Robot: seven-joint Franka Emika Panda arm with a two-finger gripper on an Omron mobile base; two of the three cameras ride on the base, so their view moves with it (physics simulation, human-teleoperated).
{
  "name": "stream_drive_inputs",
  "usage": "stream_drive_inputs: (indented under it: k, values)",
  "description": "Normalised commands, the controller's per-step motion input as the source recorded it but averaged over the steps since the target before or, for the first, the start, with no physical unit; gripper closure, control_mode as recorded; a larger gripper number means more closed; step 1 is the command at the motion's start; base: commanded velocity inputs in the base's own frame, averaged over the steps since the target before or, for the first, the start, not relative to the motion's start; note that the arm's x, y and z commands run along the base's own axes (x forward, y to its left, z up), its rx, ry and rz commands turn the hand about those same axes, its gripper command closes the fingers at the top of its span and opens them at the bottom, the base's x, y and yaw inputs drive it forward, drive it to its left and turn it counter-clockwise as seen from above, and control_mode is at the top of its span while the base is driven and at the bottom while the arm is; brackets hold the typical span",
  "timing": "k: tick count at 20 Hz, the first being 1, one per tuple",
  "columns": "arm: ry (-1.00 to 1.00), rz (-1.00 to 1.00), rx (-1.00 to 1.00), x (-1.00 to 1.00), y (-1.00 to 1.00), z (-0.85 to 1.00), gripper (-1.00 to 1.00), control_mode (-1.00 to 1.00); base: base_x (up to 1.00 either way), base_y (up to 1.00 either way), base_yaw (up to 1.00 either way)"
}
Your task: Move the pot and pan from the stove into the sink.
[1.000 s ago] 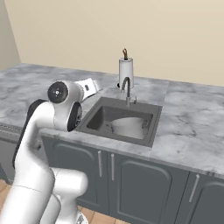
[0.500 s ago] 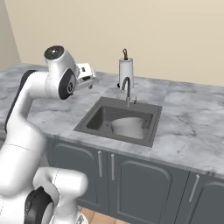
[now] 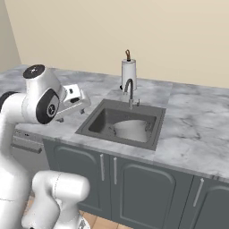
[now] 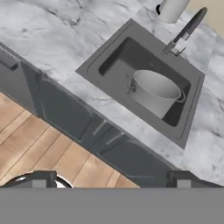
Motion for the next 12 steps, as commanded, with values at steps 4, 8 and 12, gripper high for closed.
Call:
stream_drive_inputs:
  k: [4, 8, 12]
  values:
    - [-0.42, 0.07, -0.1, -0.65, 0.0, -0.28, -1.0, -1.0, 0.0, 0.0, 0.0]
    - [-0.44, 0.07, -0.04, -0.38, 0.0, -0.03, -1.0, -1.0, 0.0, 0.0, 0.0]
    - [0.0, 0.0, 0.0, 0.0, 0.0, 0.0, -1.0, -1.0, 0.0, 0.0, 0.0]
